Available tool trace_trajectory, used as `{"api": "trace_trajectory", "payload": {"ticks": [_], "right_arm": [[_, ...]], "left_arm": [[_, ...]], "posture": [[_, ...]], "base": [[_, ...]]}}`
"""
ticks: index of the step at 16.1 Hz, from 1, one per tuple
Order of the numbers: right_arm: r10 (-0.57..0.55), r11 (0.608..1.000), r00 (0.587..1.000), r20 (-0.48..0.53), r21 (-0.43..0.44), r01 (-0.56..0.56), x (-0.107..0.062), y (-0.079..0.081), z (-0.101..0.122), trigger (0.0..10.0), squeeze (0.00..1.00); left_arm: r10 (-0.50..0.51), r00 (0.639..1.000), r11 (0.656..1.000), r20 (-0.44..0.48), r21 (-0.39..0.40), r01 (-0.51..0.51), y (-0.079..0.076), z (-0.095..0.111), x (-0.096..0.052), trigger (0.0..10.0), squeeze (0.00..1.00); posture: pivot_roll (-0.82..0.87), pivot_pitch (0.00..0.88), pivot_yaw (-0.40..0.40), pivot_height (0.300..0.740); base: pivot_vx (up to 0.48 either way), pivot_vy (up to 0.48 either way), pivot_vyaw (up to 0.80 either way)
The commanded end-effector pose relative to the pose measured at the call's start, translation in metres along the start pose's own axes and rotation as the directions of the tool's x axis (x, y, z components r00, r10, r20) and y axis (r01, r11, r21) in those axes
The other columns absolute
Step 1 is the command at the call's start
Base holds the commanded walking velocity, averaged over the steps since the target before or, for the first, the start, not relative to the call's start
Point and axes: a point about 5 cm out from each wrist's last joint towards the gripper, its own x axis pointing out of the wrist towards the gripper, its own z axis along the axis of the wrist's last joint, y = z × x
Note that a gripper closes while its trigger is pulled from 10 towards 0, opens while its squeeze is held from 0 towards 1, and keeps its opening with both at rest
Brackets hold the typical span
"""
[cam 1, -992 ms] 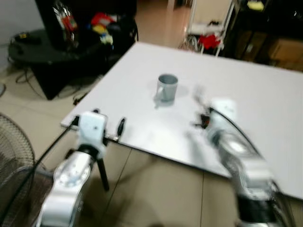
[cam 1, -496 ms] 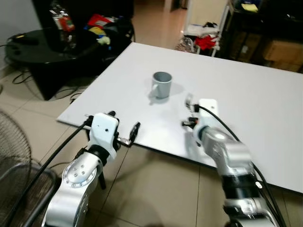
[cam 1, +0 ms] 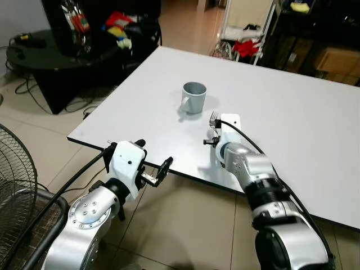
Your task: Setting the table
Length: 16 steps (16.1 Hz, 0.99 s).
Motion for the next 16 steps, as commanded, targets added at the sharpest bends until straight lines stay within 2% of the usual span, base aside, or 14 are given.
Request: {"api": "trace_trajectory", "payload": {"ticks": [1,4,10,16], "right_arm": [[-0.014,1.000,1.000,0.011,0.007,0.014,0.002,0.001,0.003,10.0,0.00],[-0.062,0.997,0.998,0.008,0.052,0.062,0.009,0.002,0.001,10.0,0.00],[-0.127,0.991,0.992,0.010,0.047,0.126,0.013,-0.001,-0.003,10.0,0.00],[-0.207,0.975,0.978,0.027,0.090,0.204,0.014,-0.010,0.000,10.0,0.00]], "left_arm": [[-0.032,0.999,0.999,-0.008,0.000,0.032,-0.004,0.000,-0.002,10.0,0.00],[-0.063,0.998,0.998,-0.021,-0.005,0.063,-0.007,0.001,-0.007,10.0,0.00],[-0.086,0.996,0.996,-0.026,-0.006,0.086,-0.008,0.002,-0.010,10.0,0.00],[-0.107,0.994,0.994,-0.015,-0.008,0.107,-0.009,0.006,-0.009,10.0,0.00]], "posture": [[0.10,0.000,-0.075,0.740],[0.11,0.000,-0.079,0.740],[0.12,0.000,-0.078,0.740],[0.12,0.000,-0.076,0.740]], "base": [[0.000,0.000,0.00],[0.000,0.000,0.00],[0.000,0.000,0.00],[0.000,0.000,0.00]]}}
